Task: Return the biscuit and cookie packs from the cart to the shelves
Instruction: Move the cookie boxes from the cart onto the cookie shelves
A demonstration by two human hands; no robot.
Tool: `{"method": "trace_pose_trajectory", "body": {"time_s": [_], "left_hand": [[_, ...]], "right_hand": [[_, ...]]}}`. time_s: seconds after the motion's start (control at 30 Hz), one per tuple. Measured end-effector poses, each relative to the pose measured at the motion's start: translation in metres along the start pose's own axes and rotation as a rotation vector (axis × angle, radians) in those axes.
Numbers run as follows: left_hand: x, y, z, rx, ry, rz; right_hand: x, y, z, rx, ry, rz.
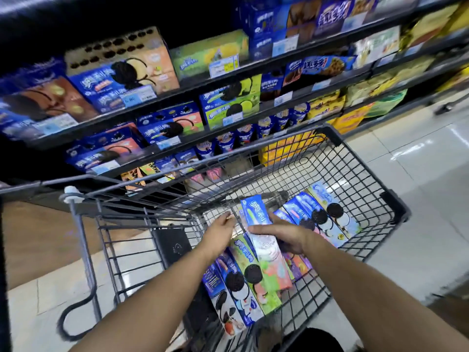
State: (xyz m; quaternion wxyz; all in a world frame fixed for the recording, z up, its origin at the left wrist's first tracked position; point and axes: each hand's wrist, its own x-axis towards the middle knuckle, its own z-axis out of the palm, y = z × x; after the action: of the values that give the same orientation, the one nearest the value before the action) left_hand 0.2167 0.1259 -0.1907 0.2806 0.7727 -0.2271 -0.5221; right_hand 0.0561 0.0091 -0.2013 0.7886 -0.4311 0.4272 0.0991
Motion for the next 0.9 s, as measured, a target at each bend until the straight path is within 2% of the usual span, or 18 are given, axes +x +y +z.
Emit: {"method": "trace_pose_trajectory", "body": {"time_s": [0.03, 0.1, 0.23, 0.4, 0.53, 0.6, 0.73, 0.83, 0.9], "left_hand": [[-0.007, 0.022, -0.010, -0.207, -0.045, -0.026], [-0.023, 0.062, -0.034, -0.447, -0.146, -0.066], [-0.054, 0.135, -0.087, -0.457, -0.166, 0.040], [-0.091, 0.197, -0.149, -0.528, -0.009, 0.154], [-0.117, 0.210, -0.192, -0.715, 0.167, 0.180], [-0.127, 0.210, -0.212, -0.814, 0.272, 0.204], [-0.147, 0.210, -0.240, -0.981, 0.431, 0.275], [-0.159, 0.215, -0.252, -1.071, 0.461, 0.347], [-0.166, 0.219, -0.257, -1.072, 0.478, 0.411]], "right_hand": [[-0.012, -0.021, 0.006, 0.015, -0.018, -0.014], [-0.035, -0.062, 0.019, -0.015, -0.045, -0.050], [-0.075, -0.146, 0.043, -0.137, -0.139, -0.123], [-0.115, -0.229, 0.077, -0.249, -0.140, -0.200], [-0.141, -0.265, 0.081, -0.405, -0.221, -0.097], [-0.145, -0.277, 0.077, -0.475, -0.181, -0.124], [-0.151, -0.292, 0.090, -0.178, -0.258, -0.211], [-0.151, -0.308, 0.111, -0.158, -0.277, -0.310], [-0.151, -0.318, 0.119, -0.187, -0.196, -0.352]]}}
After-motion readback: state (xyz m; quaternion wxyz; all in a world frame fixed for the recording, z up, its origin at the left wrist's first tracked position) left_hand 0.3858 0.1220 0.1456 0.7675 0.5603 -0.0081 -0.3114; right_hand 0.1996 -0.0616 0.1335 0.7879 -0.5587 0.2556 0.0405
